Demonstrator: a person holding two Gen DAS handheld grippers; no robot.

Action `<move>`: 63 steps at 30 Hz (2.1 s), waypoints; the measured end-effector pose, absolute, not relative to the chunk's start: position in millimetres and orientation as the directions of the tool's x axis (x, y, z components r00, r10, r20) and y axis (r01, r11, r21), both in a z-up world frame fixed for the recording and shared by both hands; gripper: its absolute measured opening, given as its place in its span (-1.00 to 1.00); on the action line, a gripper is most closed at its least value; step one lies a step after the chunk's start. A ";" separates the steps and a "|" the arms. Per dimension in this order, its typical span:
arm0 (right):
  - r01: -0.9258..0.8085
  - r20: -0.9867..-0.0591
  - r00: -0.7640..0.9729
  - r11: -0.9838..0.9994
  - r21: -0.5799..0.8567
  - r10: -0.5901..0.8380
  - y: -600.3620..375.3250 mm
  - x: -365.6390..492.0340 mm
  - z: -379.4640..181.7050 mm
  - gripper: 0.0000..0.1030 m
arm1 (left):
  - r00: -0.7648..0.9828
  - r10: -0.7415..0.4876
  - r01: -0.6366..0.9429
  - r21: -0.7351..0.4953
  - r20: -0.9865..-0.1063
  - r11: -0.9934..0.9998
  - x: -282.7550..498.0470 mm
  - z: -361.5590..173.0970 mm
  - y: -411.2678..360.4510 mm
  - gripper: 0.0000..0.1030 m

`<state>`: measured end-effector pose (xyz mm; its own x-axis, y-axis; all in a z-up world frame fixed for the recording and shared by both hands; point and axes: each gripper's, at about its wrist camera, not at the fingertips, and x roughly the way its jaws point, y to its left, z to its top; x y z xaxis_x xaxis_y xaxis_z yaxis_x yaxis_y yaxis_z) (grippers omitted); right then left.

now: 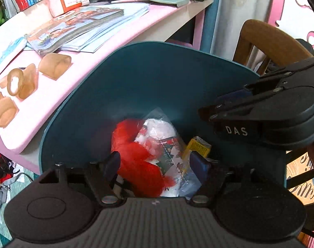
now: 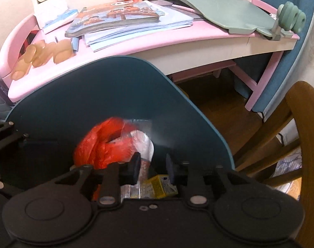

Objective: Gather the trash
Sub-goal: 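Open both tools over the wastebasket to drop the bag and container, then move both open tools back toward the remaining trash beside the bed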

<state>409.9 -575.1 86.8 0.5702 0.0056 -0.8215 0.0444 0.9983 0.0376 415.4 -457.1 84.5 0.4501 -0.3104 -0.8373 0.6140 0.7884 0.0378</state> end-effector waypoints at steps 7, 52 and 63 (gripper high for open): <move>0.033 -0.793 0.609 0.998 0.049 0.019 -573.9 392.9 114.5 -0.31 | 0.476 -0.337 0.585 0.006 -0.812 0.811 402.8 103.3 -439.2 0.43; -0.676 -0.641 0.529 0.733 0.079 0.557 -229.1 275.0 195.0 -0.06 | 0.750 -0.056 0.021 -0.060 -0.659 0.998 227.5 181.2 -23.5 0.63; -0.837 -0.716 0.281 0.528 0.143 0.639 -88.6 256.6 125.0 -0.04 | 0.722 0.077 -0.199 -0.100 -0.688 0.975 184.1 119.1 107.8 0.86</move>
<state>256.6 -88.6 125.0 0.2806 0.6393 -0.7160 -0.8373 0.5277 0.1431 184.1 107.8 119.1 0.7219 0.0773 -0.6877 -0.1993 0.9749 -0.0996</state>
